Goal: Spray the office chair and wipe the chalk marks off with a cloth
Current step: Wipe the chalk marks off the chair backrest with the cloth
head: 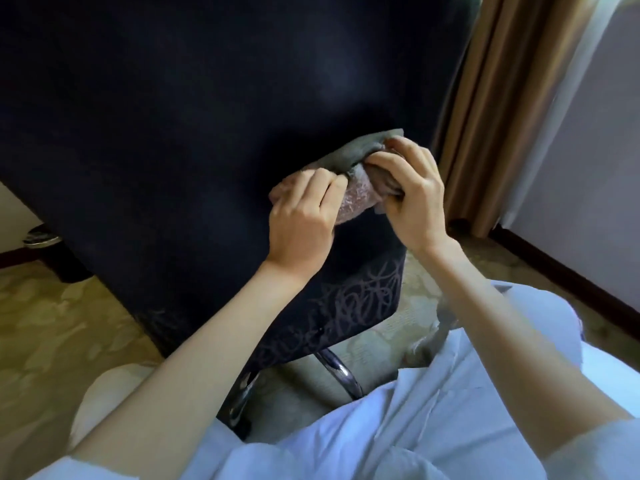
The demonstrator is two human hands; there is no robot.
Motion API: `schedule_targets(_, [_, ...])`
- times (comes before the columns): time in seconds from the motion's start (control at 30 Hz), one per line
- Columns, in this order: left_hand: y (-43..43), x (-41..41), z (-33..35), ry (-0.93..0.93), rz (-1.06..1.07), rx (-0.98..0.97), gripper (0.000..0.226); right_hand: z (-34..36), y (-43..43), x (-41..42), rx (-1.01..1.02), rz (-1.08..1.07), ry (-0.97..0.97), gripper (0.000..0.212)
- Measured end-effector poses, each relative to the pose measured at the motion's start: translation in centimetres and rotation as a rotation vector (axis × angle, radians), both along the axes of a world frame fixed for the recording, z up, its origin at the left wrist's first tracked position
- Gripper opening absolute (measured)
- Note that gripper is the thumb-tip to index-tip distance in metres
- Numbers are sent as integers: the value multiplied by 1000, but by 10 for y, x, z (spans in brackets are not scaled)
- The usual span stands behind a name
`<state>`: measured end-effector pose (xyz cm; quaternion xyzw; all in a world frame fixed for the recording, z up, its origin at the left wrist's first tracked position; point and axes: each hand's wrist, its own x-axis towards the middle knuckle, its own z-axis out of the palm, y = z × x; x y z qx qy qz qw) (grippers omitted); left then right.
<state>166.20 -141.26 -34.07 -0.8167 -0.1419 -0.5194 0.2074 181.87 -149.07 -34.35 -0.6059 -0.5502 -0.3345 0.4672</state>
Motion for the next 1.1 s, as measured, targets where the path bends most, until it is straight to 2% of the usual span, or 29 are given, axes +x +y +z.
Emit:
schedule_targets(0.17, [3, 2, -56, 104, 5, -29, 26, -73, 6, -7, -22, -2, 190, 29])
schedule_targets(0.33, [9, -19, -115, 200, 17, -52, 26, -149, 14, -35, -70, 12, 369, 31])
schedule_targets(0.57, [19, -51, -196, 395, -3, -114, 38, -241, 18, -73, -296, 51, 562, 37])
schedule_targets(0.7, [21, -67, -226, 500, -3, -173, 28, -260, 14, -90, -443, 75, 668, 41])
schedule_targets(0.83, [23, -70, -232, 570, -15, -193, 23, -263, 12, -103, -437, 76, 809, 47])
schedule_targets(0.93, [19, -64, -218, 570, -33, -219, 24, -259, 13, -103, -381, 79, 898, 51])
schedule_targets(1.1, [9, -27, -176, 541, -43, -192, 24, -232, 11, -80, -166, 32, 992, 51])
